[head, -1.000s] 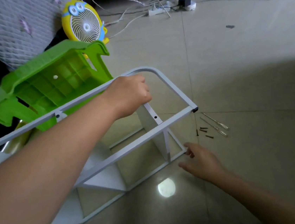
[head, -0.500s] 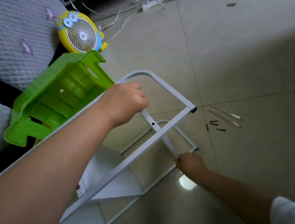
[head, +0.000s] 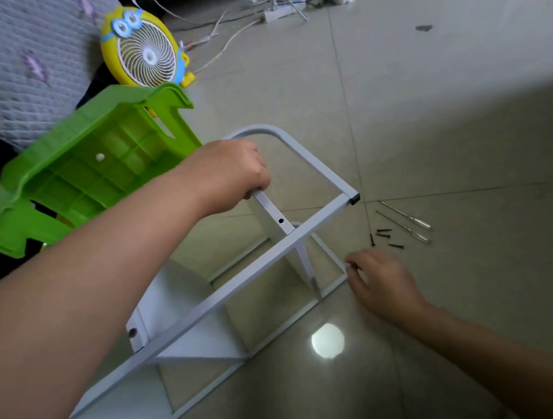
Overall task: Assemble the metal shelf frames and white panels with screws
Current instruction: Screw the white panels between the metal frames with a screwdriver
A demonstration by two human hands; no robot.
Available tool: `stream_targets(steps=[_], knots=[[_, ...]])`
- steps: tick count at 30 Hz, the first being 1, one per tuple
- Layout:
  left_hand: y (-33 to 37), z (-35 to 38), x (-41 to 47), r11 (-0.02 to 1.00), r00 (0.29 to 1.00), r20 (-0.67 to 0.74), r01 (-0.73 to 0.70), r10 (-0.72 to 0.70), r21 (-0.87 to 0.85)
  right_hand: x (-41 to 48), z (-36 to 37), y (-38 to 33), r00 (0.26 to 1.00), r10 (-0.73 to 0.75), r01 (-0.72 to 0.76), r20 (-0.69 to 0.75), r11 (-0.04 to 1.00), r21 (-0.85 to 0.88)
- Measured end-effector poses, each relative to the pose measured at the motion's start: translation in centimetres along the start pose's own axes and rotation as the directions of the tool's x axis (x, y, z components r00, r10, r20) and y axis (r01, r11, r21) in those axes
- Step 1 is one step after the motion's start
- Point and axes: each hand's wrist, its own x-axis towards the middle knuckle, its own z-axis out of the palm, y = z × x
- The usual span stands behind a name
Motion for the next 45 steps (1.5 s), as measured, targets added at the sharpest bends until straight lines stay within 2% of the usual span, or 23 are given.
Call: stream_targets(steps=[2, 4, 6, 9, 11, 15, 20, 31, 35, 37, 39, 42, 43, 45], knots=[[0.0, -0.4, 0.3, 0.997, 0.99, 0.117, 0.082, -0.081, -0.004, 1.6, -2.6, -1.6, 0.95, -0.179, 0.202, -0.255, 0.977, 0.066], [-0.1, -0.7, 0.5, 0.993, 0.967, 0.226, 0.108, -0.116, 0.048, 3.6, -4.8, -4.0, 0.886, -0.274, 0.313, -0.375, 0.949, 0.045], [0.1, -1.0, 0.8, 0.991, 0.955, 0.269, 0.108, -0.125, 0.075, 5.3, -6.1, -5.9, 0.861, -0.348, 0.358, -0.37, 0.933, -0.042], [0.3, -0.9, 0.8, 0.989, 0.949, 0.282, 0.125, -0.143, 0.08, 6.8, -6.2, -6.9, 0.899, -0.405, 0.379, -0.167, 0.91, -0.165], [0.3, -1.0, 0.8, 0.99, 0.956, 0.261, 0.125, -0.137, 0.062, 7.3, -6.0, -7.4, 0.928, -0.363, 0.338, -0.084, 0.915, -0.219], [0.3, -1.1, 0.9, 0.985, 0.944, 0.287, 0.137, -0.163, 0.108, 7.7, -5.6, -8.4, 0.96, -0.262, 0.238, -0.103, 0.951, -0.199], [0.5, -1.2, 0.9, 0.983, 0.943, 0.284, 0.149, -0.173, 0.107, 7.7, -5.2, -8.0, 0.955, -0.264, 0.246, -0.133, 0.959, -0.139], [0.3, -1.3, 1.0, 0.987, 0.936, 0.314, 0.135, -0.158, 0.092, 7.6, -5.7, -8.8, 0.972, -0.215, 0.206, -0.094, 0.974, -0.09], [0.6, -1.0, 0.7, 0.982, 0.931, 0.332, 0.103, -0.152, 0.16, 5.8, -5.7, -7.8, 0.954, -0.262, 0.253, -0.143, 0.964, -0.078], [0.7, -0.8, 0.6, 0.982, 0.936, 0.318, 0.107, -0.151, 0.154, 3.7, -5.7, -7.3, 0.942, -0.251, 0.247, -0.224, 0.968, -0.047], [0.6, -0.5, 0.4, 0.986, 0.947, 0.284, 0.121, -0.149, 0.113, 1.5, -5.1, -7.4, 0.945, -0.186, 0.202, -0.269, 0.979, 0.031], [0.2, 0.2, -0.1, 0.999, 0.997, 0.066, 0.031, -0.029, -0.037, 0.9, -4.2, -8.2, 0.989, 0.006, 0.025, -0.148, 0.978, 0.209], [0.1, 0.2, -0.2, 0.998, 1.0, 0.005, 0.003, -0.003, -0.058, 1.4, -4.0, -8.4, 0.989, 0.059, -0.028, -0.137, 0.975, 0.221], [0.2, 0.1, -0.2, 0.998, 1.0, -0.014, -0.024, 0.023, -0.056, 2.5, -3.8, -9.1, 0.983, 0.083, -0.051, -0.165, 0.98, 0.191]])
